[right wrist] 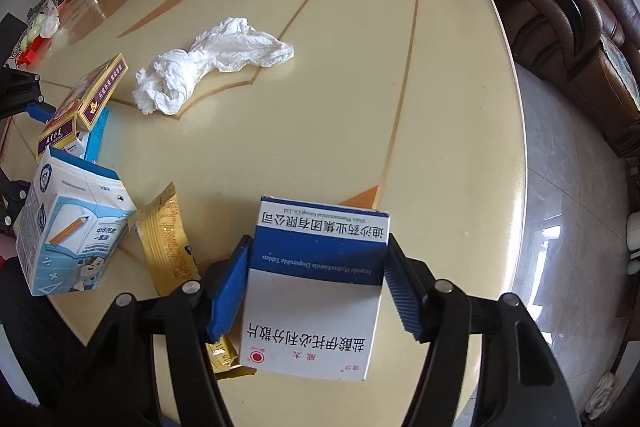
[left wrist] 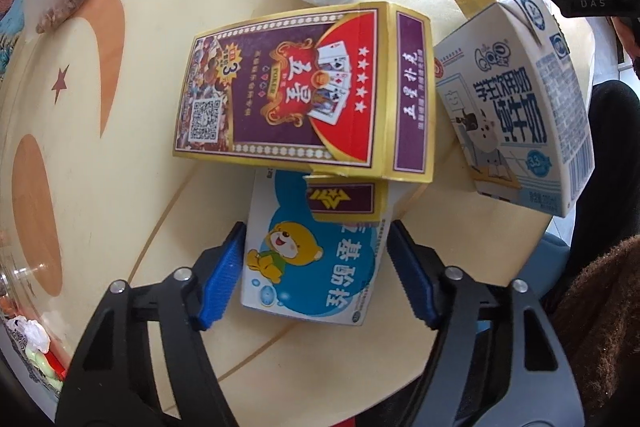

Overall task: Collect trash
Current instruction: 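Grasp the blue bear medicine box with left tool while right grasps white-blue medicine box, then lift both medicine boxes and carry them toward the pink bin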

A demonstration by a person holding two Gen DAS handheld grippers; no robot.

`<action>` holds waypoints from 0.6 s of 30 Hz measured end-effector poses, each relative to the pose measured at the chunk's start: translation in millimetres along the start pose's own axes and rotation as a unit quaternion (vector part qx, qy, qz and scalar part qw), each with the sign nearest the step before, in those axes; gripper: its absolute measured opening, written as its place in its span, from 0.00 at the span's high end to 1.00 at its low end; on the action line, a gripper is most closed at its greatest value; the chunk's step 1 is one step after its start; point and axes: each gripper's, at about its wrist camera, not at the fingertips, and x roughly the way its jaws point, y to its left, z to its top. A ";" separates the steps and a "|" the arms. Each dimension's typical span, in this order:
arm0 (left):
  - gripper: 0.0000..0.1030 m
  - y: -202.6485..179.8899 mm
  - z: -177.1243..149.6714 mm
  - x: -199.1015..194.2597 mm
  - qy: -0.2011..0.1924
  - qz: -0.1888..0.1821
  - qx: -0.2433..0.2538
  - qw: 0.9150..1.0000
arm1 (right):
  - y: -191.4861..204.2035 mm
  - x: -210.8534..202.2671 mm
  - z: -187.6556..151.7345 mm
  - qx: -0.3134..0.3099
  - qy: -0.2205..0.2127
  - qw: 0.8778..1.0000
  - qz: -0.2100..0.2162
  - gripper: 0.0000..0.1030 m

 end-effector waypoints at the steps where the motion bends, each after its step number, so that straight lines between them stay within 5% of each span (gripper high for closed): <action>1: 0.40 -0.5 -1.0 -1.0 0.001 -0.001 -0.004 1.000 | 0.0 -0.3 0.6 0.001 0.001 1.000 -0.002 0.40; 18: 0.40 -19.2 -50.1 -21.5 0.017 0.004 -0.060 0.998 | -8.6 -45.2 -6.4 0.018 -0.032 0.998 -0.040 0.40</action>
